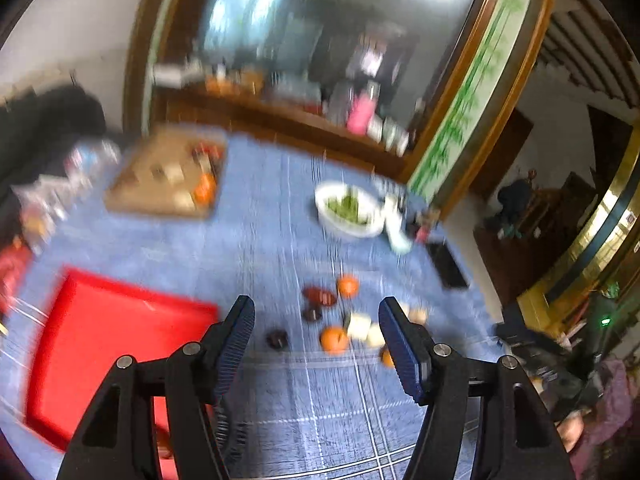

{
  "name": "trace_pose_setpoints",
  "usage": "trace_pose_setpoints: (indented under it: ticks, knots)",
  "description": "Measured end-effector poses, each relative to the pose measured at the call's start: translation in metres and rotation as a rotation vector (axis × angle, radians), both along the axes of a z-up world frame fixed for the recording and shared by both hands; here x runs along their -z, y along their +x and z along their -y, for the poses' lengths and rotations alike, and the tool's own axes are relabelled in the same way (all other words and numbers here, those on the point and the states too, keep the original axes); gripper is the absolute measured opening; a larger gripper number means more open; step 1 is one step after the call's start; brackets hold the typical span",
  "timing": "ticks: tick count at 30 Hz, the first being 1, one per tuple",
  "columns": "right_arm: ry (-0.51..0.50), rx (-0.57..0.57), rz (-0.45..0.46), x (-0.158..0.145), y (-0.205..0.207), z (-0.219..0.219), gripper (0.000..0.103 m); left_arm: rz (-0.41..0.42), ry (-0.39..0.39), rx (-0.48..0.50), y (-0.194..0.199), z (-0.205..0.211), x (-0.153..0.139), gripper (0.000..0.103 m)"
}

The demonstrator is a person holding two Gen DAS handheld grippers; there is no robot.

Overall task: Organize fruits
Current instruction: 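Move both tools back over the fruits on the tablecloth, then grasp a mandarin orange with the left tool while the right tool grasps another orange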

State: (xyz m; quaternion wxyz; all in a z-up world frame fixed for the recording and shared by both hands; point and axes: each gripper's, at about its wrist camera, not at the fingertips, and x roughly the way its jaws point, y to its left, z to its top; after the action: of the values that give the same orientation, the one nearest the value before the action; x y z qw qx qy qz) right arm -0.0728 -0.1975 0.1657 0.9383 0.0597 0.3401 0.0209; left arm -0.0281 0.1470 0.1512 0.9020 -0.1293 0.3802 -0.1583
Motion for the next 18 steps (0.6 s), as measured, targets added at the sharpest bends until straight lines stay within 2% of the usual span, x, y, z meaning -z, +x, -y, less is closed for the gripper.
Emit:
trace_pose_setpoints:
  ticks: [1, 3, 7, 11, 18]
  knots:
    - [0.029, -0.027, -0.057, 0.026, 0.013, -0.009, 0.059, -0.027, -0.005, 0.012, 0.006, 0.007, 0.014, 0.064]
    - [0.079, -0.063, -0.141, 0.066, 0.033, -0.021, 0.052, -0.085, -0.018, 0.040, 0.019, 0.021, 0.044, 0.055]
    - [0.093, -0.087, -0.220, 0.120, 0.058, -0.041, 0.051, -0.182, -0.043, 0.084, 0.047, 0.051, 0.089, 0.054]
    - [0.039, -0.101, -0.240, 0.139, 0.071, -0.055, 0.051, -0.204, -0.028, 0.115, 0.063, 0.072, 0.110, 0.054]
    - [0.017, -0.135, -0.226, 0.146, 0.075, -0.066, 0.050, -0.176, 0.043, 0.154, 0.071, 0.087, 0.130, 0.054]
